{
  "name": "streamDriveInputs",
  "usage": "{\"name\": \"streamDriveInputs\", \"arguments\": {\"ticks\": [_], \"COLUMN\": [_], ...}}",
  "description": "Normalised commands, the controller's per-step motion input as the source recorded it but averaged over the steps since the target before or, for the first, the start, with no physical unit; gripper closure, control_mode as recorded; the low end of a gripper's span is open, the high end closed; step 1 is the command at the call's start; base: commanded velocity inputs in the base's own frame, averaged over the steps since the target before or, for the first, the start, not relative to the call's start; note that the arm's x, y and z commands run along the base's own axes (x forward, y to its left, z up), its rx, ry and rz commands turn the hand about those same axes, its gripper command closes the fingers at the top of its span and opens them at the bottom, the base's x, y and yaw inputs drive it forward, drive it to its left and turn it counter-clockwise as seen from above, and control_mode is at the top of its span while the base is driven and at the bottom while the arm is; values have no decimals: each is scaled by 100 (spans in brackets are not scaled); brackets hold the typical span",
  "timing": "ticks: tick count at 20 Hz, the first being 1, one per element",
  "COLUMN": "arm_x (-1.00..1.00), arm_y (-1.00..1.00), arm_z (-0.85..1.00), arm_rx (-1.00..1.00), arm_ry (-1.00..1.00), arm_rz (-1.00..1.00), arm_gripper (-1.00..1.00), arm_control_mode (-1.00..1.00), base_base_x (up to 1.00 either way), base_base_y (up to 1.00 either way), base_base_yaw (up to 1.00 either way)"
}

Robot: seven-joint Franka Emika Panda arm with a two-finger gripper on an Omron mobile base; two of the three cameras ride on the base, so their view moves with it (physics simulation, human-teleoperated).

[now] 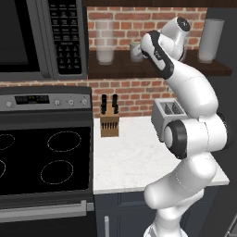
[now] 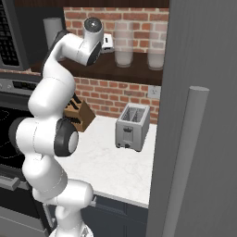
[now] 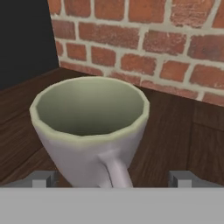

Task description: Gather all objects into one cabinet and sort the glasses and bowls to opposite sides.

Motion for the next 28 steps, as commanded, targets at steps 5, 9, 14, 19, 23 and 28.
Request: {"name": "streamDriveInputs", "arguments": {"ticks": [5,9,14,19,23,28], "arm_x": [0,0,0,-16,-69,-100], "arm_y": [0,0,0,0,0,0], "arm_z": [0,0,0,0,0,5], "arm_rx": [0,0,0,0,0,0], "arm_ry": [0,0,0,0,-1,0], "arm_rz": [5,6,6,4,0,-2], "arm_gripper": [100,100,100,100,100,100], "arm_control_mode": [-100,-100,-100,-100,-100,-100], "base_base_x": [0,0,0,0,0,0], "base_base_y": [0,0,0,0,0,0], "base_base_yaw": [0,0,0,0,0,0]}}
